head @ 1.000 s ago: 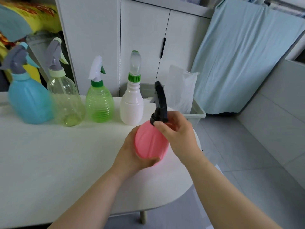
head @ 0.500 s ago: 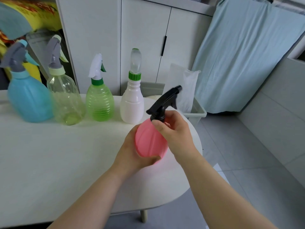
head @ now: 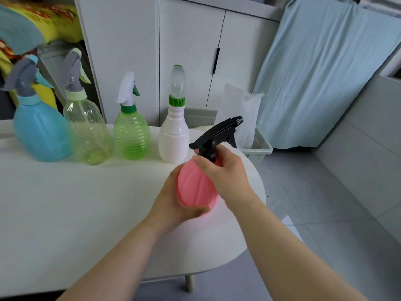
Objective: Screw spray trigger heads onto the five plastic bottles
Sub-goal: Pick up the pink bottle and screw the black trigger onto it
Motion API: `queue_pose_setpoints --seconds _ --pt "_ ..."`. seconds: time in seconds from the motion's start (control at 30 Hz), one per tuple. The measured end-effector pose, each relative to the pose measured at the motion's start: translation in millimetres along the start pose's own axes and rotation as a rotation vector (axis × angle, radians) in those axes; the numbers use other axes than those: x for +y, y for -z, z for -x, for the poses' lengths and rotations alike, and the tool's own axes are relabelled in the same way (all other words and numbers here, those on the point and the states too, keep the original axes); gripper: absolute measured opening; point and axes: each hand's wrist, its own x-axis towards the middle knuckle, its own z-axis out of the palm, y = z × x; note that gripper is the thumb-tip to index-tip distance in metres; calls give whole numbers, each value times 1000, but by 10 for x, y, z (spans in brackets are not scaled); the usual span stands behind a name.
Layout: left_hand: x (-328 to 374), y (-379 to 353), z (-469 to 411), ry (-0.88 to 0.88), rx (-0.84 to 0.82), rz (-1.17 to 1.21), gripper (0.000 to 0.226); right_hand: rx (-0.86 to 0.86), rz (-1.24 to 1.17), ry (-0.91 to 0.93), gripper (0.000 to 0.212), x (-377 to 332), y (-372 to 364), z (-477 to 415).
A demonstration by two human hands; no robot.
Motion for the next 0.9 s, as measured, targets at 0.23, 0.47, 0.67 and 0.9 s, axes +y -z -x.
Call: queue_pose_setpoints --seconds 0.23,0.47,0.67,0.9 --pt "64 98 75 5 -91 -42 98 -320 -52 -71 21 -192 80 -24" --pt "76 -103 146 31 74 68 78 2 76 -72 21 -116 -134 -13" --pt "77 26 75 38 -106 -6 87 -364 50 -134 23 -237 122 -62" --pt "14 -160 79 47 7 14 82 -200 91 -97 8 -131 108 13"
